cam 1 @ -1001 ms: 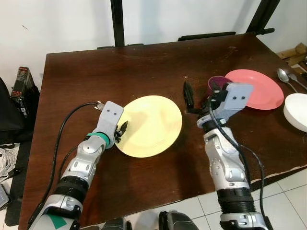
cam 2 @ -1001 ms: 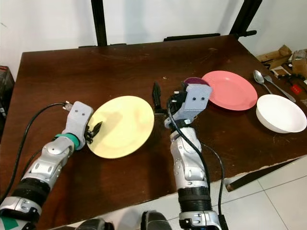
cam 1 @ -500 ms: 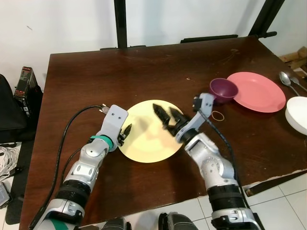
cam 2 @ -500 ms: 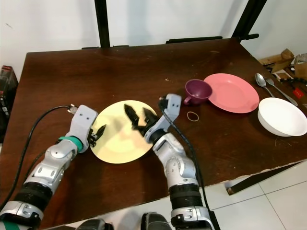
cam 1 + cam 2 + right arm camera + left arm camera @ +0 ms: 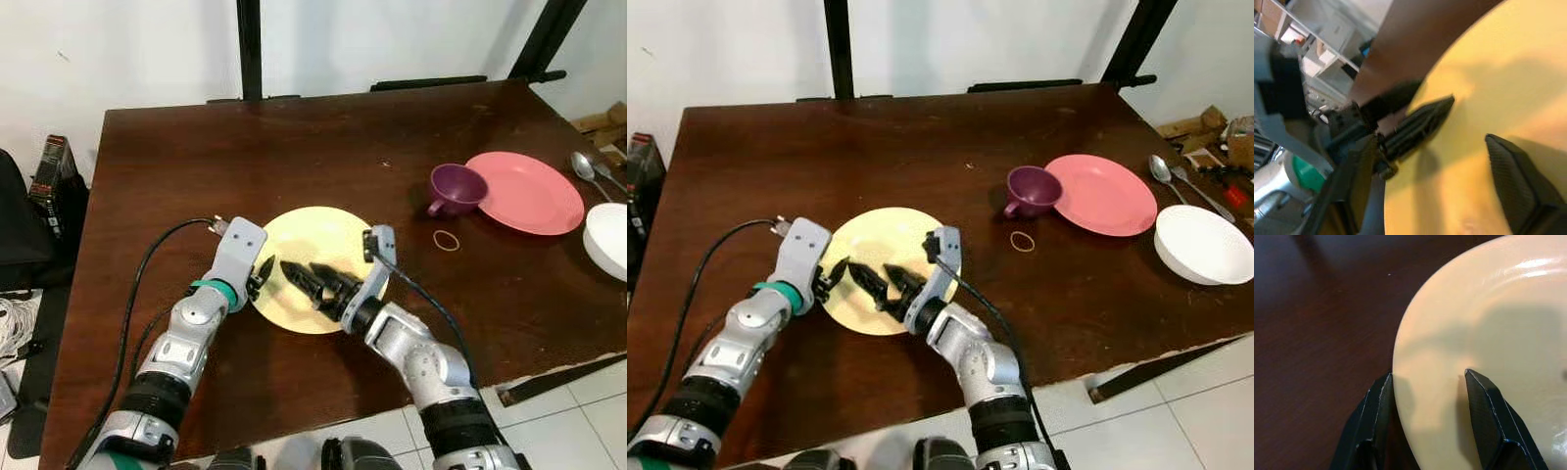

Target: Setting the table

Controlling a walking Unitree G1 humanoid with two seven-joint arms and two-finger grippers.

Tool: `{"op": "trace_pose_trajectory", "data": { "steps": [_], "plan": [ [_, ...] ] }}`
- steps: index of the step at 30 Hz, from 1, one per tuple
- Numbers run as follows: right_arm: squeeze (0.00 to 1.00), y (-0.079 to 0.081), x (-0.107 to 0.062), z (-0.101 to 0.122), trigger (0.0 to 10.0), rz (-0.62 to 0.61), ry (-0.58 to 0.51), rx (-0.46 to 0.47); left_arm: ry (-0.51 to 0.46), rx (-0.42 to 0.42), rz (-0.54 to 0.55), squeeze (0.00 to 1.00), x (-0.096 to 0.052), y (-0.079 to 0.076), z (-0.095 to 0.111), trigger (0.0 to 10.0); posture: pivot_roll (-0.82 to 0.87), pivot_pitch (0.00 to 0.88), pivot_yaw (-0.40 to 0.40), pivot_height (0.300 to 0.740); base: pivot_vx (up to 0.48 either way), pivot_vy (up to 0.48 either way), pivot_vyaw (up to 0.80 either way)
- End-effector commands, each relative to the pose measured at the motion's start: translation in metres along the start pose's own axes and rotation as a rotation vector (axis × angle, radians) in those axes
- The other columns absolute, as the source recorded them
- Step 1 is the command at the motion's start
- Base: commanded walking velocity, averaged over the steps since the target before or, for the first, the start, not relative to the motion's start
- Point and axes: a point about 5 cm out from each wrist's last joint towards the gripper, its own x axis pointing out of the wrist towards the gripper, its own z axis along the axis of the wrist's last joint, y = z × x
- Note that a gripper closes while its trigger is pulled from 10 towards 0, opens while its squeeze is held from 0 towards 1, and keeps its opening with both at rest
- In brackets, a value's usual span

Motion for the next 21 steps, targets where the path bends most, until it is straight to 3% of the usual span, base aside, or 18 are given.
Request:
{"op": "trace_pose_trajectory", "data": {
  "steps": [1, 9, 14, 20, 21],
  "plan": [
    [0.0, -0.004, -0.001, -0.009, 0.0, -0.008, 0.049, 0.029, 0.178, -0.019, -0.043, 0.0, -0.01, -0.013, -0.041, 10.0, 0.0, 0.008, -0.017, 0.74, 0.0, 0.0, 0.0],
    [0.0, -0.003, -0.002, -0.001, 0.0, 0.007, 0.023, 0.076, 0.174, -0.022, -0.042, 0.0, -0.01, -0.014, -0.041, 10.0, 0.0, 0.009, -0.018, 0.74, 0.0, 0.0, 0.0],
    [0.0, -0.001, -0.006, 0.018, 0.0, 0.046, -0.092, 0.114, 0.166, -0.026, -0.036, 0.0, -0.01, -0.014, -0.04, 10.0, 0.0, 0.009, -0.018, 0.74, 0.0, 0.0, 0.0],
    [0.0, 0.001, -0.008, 0.034, 0.0, 0.065, -0.167, 0.105, 0.059, -0.054, 0.019, 0.0, -0.008, -0.006, -0.023, 10.0, 0.0, 0.009, -0.018, 0.74, 0.0, 0.0, 0.0],
    [0.0, 0.001, -0.01, 0.039, 0.0, 0.069, -0.186, 0.099, -0.011, -0.088, 0.052, 0.0, -0.007, 0.002, -0.01, 10.0, 0.0, 0.01, -0.018, 0.74, 0.0, 0.0, 0.0]
  ]
}}
